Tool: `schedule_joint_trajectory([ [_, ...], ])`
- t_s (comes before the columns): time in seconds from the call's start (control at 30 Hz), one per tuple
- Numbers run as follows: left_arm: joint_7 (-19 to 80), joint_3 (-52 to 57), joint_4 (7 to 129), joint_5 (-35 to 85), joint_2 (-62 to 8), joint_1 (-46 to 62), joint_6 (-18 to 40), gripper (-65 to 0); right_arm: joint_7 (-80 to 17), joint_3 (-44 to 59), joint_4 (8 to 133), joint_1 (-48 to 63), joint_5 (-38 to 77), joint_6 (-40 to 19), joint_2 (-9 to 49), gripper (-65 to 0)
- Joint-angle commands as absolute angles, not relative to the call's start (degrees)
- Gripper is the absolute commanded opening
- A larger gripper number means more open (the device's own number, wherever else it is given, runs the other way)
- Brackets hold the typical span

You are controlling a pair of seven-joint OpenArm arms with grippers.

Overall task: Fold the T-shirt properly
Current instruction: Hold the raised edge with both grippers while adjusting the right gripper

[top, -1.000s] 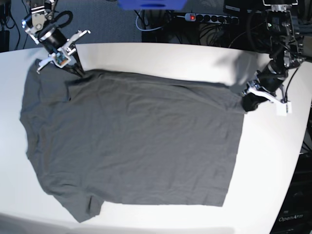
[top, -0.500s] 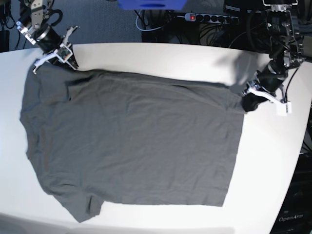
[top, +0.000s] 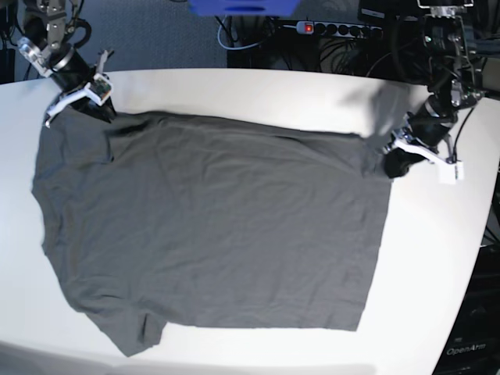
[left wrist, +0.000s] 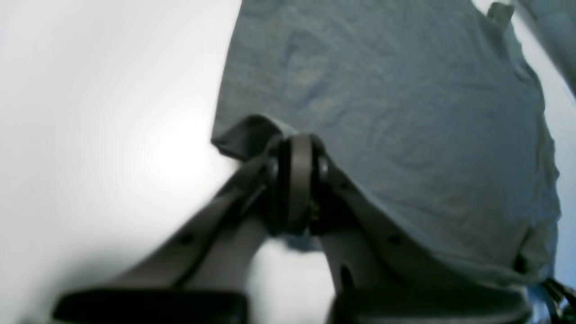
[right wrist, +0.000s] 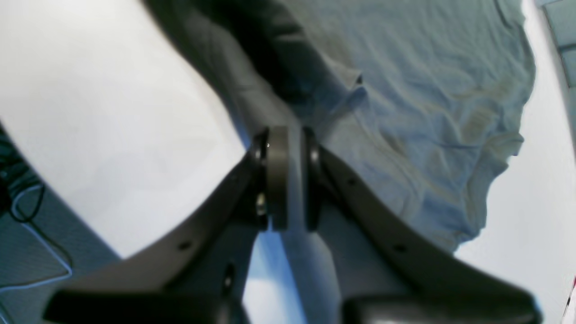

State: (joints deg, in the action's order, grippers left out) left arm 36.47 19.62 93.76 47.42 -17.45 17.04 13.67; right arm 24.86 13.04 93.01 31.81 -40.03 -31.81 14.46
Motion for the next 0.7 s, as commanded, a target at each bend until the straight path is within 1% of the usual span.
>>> schedule_joint_trajectory([
  [0.0,34.95,20.00,94.90,48.31,-18.33,16.75,14.11,-62.4,26.15,13.23,94.11,31.96,-39.60,-31.69,14.90,-59.1],
  [0.13,34.95,19.74,94.90,48.31,-18.33,16.75,14.11,-62.4,26.15,13.05,94.11,31.96,-44.09,-31.69,14.55,-59.1],
  [0.23,34.95,19.65,94.90,48.31,-18.33,16.75,14.11,-62.4,26.42,12.97,94.37,31.87,-46.90,-31.69,12.97,-58.9],
  [0.33,34.95,19.65,94.90,48.31,-18.33,16.66,14.11,-62.4,28.53,13.32,96.66,31.96,-47.08,-31.69,12.62,-58.3],
  [0.53,34.95,19.56,94.90,48.31,-18.33,16.66,14.11,-62.4,28.79,13.32,100.70,32.40,-47.08,-31.69,12.62,-58.3],
  [0.67,34.95,19.56,94.90,48.31,-18.33,16.66,14.11,-62.4,28.88,13.32,101.05,32.40,-47.08,-31.69,12.70,-58.2],
])
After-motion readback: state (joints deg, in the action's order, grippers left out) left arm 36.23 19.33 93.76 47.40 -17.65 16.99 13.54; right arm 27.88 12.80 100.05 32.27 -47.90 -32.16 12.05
